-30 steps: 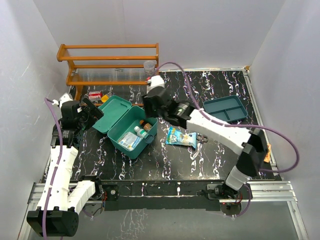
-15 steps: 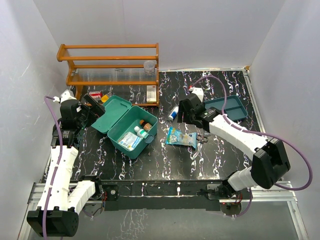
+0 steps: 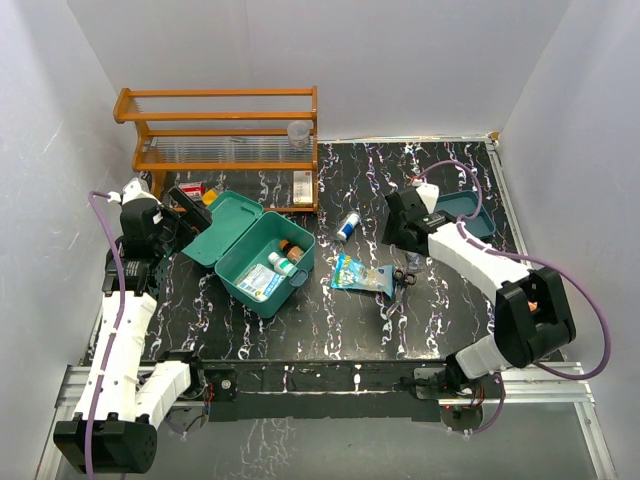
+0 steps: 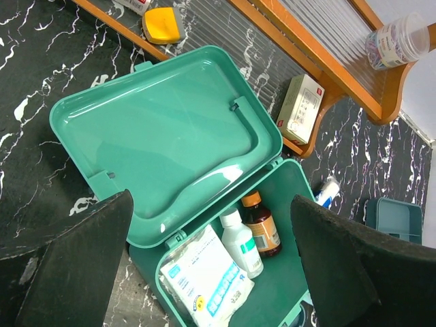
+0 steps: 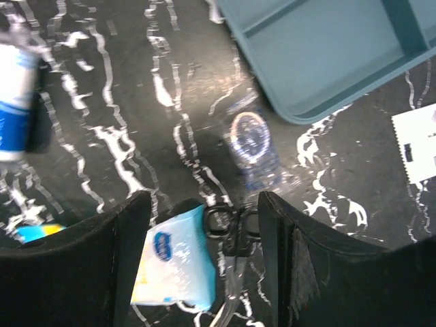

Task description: Organize the medicine kit

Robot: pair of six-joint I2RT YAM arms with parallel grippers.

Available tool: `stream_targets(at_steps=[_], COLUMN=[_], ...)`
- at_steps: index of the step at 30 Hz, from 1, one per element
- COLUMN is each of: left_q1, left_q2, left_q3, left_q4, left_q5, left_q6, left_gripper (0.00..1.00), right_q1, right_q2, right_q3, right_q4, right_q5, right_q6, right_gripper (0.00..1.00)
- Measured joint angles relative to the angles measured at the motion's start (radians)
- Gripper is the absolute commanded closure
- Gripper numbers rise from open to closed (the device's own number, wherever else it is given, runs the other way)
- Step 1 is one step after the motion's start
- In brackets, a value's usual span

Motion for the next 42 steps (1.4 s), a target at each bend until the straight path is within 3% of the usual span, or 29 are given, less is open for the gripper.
stream_targets(at_steps=[5, 12, 24, 30, 36, 42], left_q1=[-0.003, -0.003, -0.003, -0.012, -0.021, -0.022], left_q2=[0.0, 0.0, -0.029, -0.027, -0.013, -0.003], left_q3=[0.0, 0.0, -0.028, -0.048, -0.048, -0.047], left_q4=[0.003, 0.002, -0.01, -0.006, 0.001, 0.002], left_q5=[0.0, 0.0, -0.003, -0.006, -0.01, -0.023], left_q6=[0.0, 0.0, 0.002, 0.009, 0.016, 0.031], left_gripper=[0.01, 0.01, 0.01, 0.01, 0.01, 0.01], right_q1=[-0.081, -0.175, -0.319, -0.324, -0.308, -0.178], right_q2=[0.043, 0.053, -0.113, -0.113, -0.006, 0.132], right_q3=[-0.025, -0.034, -0.14, -0.135, -0.026, 0.059], right_q4=[0.012, 0.021, 0.002, -0.001, 0.011, 0.045], right_q5=[-0.004, -0.071, -0.164, -0.213, -0.275, -0.301], right_q6=[-0.065, -0.165, -0.134, -0.099, -0.015, 0.111], right_gripper=[0.46, 0.46, 0.42, 0.39, 0.32, 0.3])
